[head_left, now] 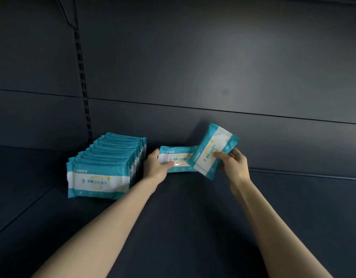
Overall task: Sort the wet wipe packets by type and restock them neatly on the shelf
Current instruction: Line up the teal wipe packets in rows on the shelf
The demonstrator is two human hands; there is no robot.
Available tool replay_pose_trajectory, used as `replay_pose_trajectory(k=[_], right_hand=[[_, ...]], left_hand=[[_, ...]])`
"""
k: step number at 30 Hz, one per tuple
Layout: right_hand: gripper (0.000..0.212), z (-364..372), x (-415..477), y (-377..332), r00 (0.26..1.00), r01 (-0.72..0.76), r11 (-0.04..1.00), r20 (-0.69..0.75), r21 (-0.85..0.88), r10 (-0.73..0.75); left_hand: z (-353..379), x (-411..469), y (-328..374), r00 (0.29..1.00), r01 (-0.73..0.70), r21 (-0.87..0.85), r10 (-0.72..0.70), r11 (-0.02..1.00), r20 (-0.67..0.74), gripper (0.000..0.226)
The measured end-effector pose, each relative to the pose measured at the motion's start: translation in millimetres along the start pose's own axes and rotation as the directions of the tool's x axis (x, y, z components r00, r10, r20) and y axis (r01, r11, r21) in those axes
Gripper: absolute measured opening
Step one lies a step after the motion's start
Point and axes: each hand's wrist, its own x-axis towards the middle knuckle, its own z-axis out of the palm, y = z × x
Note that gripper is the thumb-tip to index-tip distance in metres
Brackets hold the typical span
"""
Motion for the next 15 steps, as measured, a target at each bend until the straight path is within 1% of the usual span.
replay_pose_trajectory(k=[3, 5, 8, 10, 12, 15], right_hand=[[0.026, 2.2, 4.2, 1.9, 0.999, 0.033, 0.999, 0.016, -0.036, -0.032], [0.033, 5.0, 6.5, 5.0, 0.999, 0.042, 0.998, 0.021, -0.042, -0.041], [0.037, 7.1, 9.5, 11.7, 0.998, 0.057, 0.994, 0.013, -0.088, -0.057], [0.037, 7.7, 10.4, 13.4, 0.998, 0.069, 0.992, 0.007, -0.107, -0.069], [0.031, 8.3, 11.8, 14.4, 0.998, 0.055, 0.994, -0.007, -0.098, -0.056], [0.024, 10.0, 10.6, 15.3, 0.999, 0.012, 0.993, -0.037, -0.117, -0.017]], left_hand=[[3.8, 16.8, -1.5, 0.997, -0.017, 0.100, 0.024, 0.995, -0.069, 0.046], [4.5, 27.0, -2.1, 0.994, -0.045, 0.155, 0.060, 0.987, -0.091, 0.044], [5.4, 37.6, -3.4, 0.986, -0.084, 0.226, 0.114, 0.971, -0.123, 0.040], [8.1, 41.9, -5.5, 0.981, -0.090, 0.244, 0.129, 0.966, -0.147, 0.041], [11.6, 43.3, -6.2, 0.979, -0.070, 0.272, 0.118, 0.960, -0.165, 0.042], [12.0, 40.5, -4.3, 0.977, -0.036, 0.232, 0.083, 0.972, -0.196, 0.042]])
